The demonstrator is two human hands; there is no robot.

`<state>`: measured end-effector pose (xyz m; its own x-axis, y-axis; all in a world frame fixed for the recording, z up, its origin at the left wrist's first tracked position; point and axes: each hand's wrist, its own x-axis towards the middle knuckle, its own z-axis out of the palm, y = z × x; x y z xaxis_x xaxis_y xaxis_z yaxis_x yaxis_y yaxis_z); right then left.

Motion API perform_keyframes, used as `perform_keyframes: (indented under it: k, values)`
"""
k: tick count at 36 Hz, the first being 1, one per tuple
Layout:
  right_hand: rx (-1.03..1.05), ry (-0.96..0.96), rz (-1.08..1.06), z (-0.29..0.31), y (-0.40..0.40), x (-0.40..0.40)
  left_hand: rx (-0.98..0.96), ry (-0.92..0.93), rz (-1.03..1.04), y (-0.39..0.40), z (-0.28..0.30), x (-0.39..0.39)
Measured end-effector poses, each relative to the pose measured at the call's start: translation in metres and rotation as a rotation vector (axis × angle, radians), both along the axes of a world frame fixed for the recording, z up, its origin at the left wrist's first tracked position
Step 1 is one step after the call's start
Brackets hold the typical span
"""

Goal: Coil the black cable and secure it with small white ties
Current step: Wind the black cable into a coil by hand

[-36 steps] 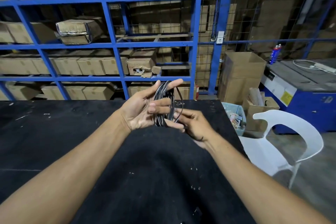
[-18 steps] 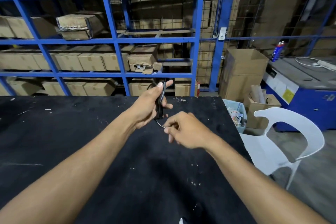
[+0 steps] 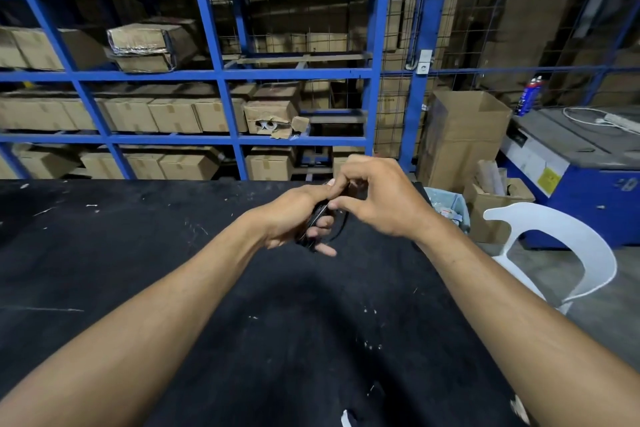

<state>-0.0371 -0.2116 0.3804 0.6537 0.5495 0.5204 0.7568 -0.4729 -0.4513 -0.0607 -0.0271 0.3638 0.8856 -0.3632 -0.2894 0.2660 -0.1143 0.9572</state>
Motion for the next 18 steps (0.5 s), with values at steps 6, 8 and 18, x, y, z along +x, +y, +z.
perform_keyframes:
  k: [6,8,18]
  values:
    - [0.152,0.192,-0.025,-0.004,-0.005,0.010,-0.032,-0.021,0.024,-0.002,-0.001,0.003]
    - [0.126,0.267,0.039,-0.005,-0.007,0.014,0.019,-0.078,0.032,-0.003,-0.001,0.004]
    - [0.159,0.400,0.163,-0.009,-0.013,0.019,-0.192,0.127,-0.073,0.002,0.009,0.004]
